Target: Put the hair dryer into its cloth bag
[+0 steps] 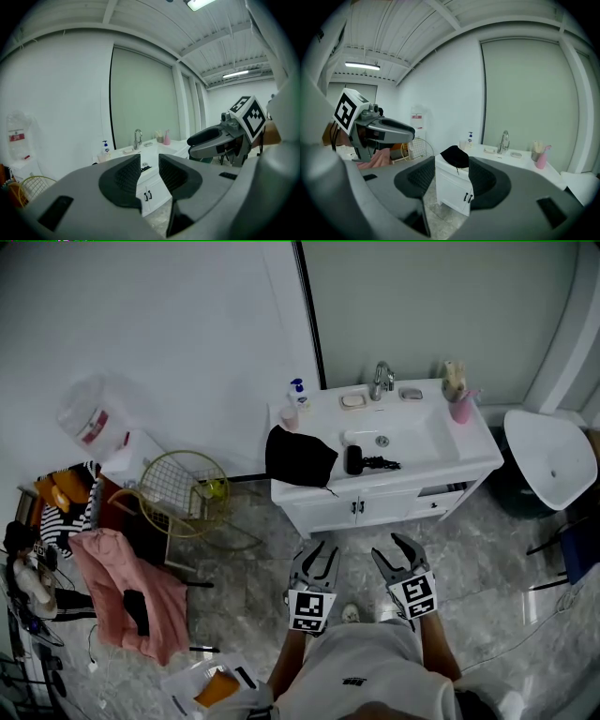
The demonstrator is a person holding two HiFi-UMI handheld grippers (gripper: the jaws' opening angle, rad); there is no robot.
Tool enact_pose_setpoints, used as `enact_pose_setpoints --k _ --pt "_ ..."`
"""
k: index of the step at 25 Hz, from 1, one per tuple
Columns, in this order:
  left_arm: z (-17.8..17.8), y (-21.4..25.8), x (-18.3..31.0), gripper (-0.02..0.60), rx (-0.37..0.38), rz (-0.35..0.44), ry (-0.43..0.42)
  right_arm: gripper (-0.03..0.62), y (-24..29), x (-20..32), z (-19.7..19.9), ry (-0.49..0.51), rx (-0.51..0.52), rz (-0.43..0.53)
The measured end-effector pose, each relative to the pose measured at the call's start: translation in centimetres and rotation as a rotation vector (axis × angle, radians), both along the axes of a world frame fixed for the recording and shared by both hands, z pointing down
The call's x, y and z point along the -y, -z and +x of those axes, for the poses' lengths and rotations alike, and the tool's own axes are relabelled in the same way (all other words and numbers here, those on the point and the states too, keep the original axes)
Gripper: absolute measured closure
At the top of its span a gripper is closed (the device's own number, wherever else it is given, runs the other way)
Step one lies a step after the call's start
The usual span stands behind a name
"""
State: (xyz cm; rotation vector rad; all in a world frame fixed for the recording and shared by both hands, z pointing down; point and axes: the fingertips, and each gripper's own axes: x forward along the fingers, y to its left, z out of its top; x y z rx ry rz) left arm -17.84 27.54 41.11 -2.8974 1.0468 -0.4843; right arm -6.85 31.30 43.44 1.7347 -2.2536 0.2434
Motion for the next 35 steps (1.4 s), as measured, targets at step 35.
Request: enact_pose_setpoints --k 35 --pt "5.3 -1.4 13.9 0.448 0.010 -0.023 0.015 0.356 -1.8 14.1 6.0 0.005 -0.011 -0.029"
